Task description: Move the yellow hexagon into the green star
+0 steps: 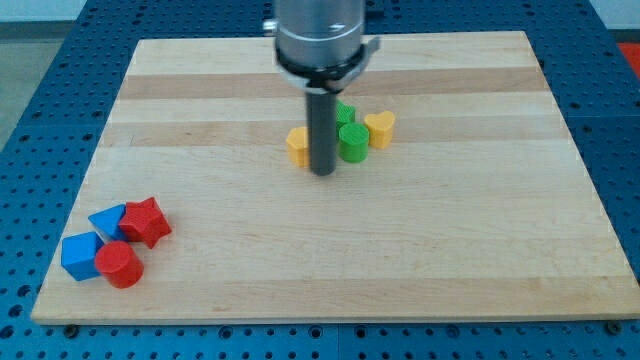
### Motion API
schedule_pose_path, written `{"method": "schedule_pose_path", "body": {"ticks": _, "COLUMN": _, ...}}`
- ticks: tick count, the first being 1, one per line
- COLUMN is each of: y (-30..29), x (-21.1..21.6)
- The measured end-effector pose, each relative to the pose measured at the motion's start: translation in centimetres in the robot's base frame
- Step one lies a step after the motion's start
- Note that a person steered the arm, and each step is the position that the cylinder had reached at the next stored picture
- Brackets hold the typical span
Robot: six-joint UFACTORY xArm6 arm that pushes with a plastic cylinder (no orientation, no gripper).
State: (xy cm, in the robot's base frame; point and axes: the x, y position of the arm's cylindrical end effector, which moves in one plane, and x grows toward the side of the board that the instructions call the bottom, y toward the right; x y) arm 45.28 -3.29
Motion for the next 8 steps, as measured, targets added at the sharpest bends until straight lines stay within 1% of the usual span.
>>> {"method": "schedule_pose_path", "body": {"ticks": 1, "y": -5.0, "x": 0.0}}
{"method": "schedule_pose_path", "body": {"ticks": 2, "y": -5.5, "x": -1.1}}
{"method": "schedule_pose_path", "body": {"ticks": 4, "y": -2.1, "x": -1.6}}
{"method": "schedule_pose_path", "body": {"ticks": 5, "y": -2.0, "x": -3.1}}
{"method": "schedule_pose_path", "body": {"ticks": 6, "y": -1.6, "x": -3.8}}
{"method": "schedule_pose_path", "body": {"ticks": 7, "y": -4.9, "x": -4.6}}
{"method": "schedule_pose_path", "body": {"ticks": 8, "y": -6.7, "x": -12.1}}
